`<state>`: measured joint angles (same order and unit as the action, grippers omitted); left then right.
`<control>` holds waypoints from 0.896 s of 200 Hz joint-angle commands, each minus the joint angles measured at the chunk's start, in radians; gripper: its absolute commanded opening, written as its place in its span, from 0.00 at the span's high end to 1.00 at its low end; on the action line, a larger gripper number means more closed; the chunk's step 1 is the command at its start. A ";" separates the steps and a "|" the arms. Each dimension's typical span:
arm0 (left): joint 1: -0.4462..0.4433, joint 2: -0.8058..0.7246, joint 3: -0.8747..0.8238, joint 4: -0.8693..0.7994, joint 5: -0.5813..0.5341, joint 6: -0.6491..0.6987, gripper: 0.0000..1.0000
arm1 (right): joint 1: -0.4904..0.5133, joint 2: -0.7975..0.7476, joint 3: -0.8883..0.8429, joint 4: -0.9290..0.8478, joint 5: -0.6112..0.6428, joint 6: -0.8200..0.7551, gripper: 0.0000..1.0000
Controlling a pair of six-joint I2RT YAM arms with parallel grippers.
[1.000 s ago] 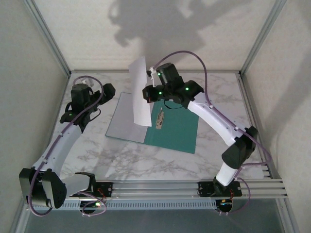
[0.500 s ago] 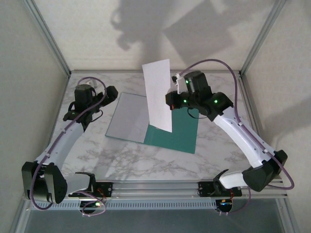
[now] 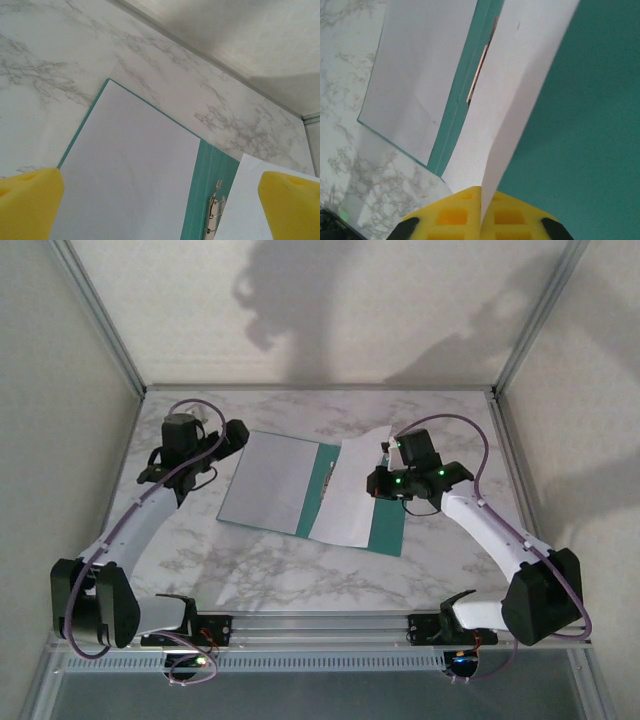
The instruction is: Put the files into the folder
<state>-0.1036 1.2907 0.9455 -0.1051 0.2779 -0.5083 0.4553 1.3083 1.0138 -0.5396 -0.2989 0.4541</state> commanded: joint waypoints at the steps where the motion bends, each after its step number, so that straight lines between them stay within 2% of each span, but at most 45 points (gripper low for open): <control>1: -0.012 0.013 0.003 0.003 0.017 0.012 0.01 | -0.011 -0.037 -0.021 0.058 -0.031 0.031 0.99; 63: -0.017 0.067 0.043 0.031 0.077 -0.010 0.01 | -0.029 -0.033 -0.070 0.094 -0.032 0.084 0.98; 120: -0.059 0.129 0.132 0.079 0.039 -0.046 0.02 | -0.039 -0.011 -0.075 0.099 -0.044 0.107 0.98; 179: -0.099 0.157 0.140 0.093 0.067 -0.075 0.02 | -0.070 -0.073 -0.103 0.099 -0.056 0.102 0.97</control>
<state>-0.1886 1.4273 1.0641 -0.0322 0.3267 -0.5587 0.3965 1.2751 0.9371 -0.4526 -0.3344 0.5472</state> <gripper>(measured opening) 0.981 0.056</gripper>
